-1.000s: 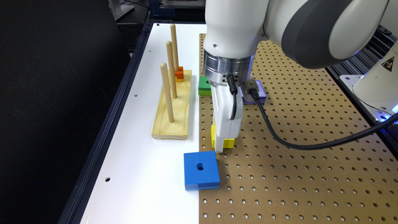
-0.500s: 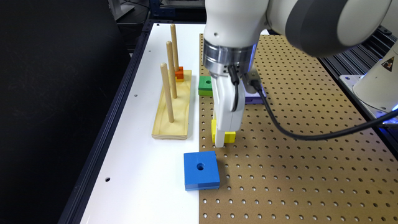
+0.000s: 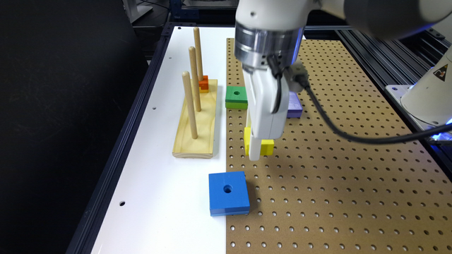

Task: Pick up yellow block.

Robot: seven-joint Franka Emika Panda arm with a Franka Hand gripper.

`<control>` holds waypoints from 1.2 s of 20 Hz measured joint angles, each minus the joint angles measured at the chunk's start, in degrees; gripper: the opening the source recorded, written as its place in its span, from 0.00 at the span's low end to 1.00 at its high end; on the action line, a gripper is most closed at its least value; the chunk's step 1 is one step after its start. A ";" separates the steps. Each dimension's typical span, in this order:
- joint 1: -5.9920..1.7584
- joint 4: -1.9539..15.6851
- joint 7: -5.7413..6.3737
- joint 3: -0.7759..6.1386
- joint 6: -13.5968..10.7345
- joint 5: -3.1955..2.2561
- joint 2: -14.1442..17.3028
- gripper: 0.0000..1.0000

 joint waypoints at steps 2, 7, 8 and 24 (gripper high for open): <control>0.00 -0.03 0.13 0.10 -1.28 0.00 -1.11 0.00; -0.01 -0.07 0.16 0.11 -1.55 0.00 -1.57 0.00; -0.01 -0.07 0.16 0.12 -1.64 0.00 -1.79 0.00; -0.09 0.03 0.92 0.75 -7.66 0.14 -8.73 0.00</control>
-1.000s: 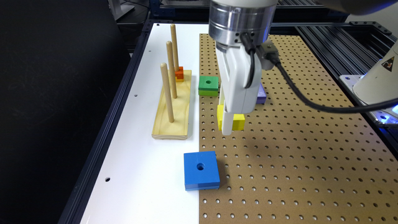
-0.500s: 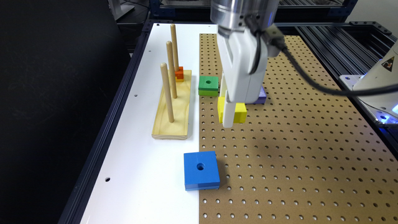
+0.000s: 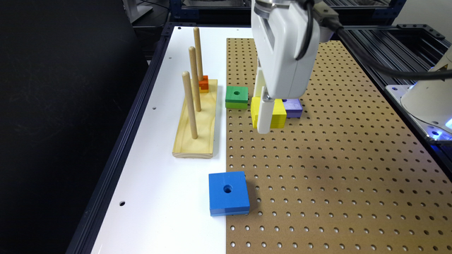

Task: Pick up yellow block.

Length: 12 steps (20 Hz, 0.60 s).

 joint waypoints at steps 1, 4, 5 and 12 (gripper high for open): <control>0.00 0.07 0.00 0.01 -0.74 0.05 -0.86 0.00; 0.00 0.18 0.00 0.11 -3.64 0.40 -4.02 0.00; 0.01 0.18 0.00 0.17 -4.60 0.54 -5.05 0.00; 0.00 0.20 0.00 0.25 -6.09 0.81 -6.63 0.00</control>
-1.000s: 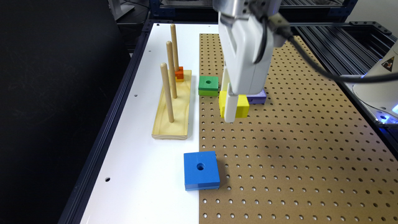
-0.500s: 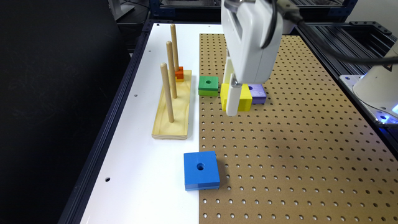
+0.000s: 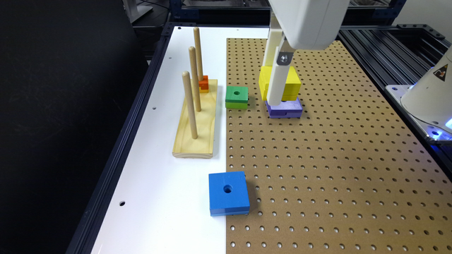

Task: Pick up yellow block.

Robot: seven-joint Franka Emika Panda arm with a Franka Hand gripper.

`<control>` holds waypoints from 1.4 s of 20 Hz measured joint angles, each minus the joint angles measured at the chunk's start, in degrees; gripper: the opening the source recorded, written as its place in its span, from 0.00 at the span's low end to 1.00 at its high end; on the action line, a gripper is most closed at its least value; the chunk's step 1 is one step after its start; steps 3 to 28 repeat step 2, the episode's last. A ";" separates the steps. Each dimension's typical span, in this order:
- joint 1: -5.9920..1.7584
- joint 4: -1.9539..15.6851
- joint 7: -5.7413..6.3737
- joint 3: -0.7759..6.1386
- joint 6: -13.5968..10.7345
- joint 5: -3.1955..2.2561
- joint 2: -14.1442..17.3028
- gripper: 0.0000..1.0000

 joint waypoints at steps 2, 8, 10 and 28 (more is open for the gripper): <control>0.00 0.17 0.00 0.00 -0.13 0.02 -0.32 0.00; 0.00 0.17 0.00 0.00 -0.13 0.02 -0.32 0.00; 0.00 0.17 0.00 0.00 -0.13 0.02 -0.32 0.00; 0.00 0.17 0.00 0.00 -0.13 0.02 -0.32 0.00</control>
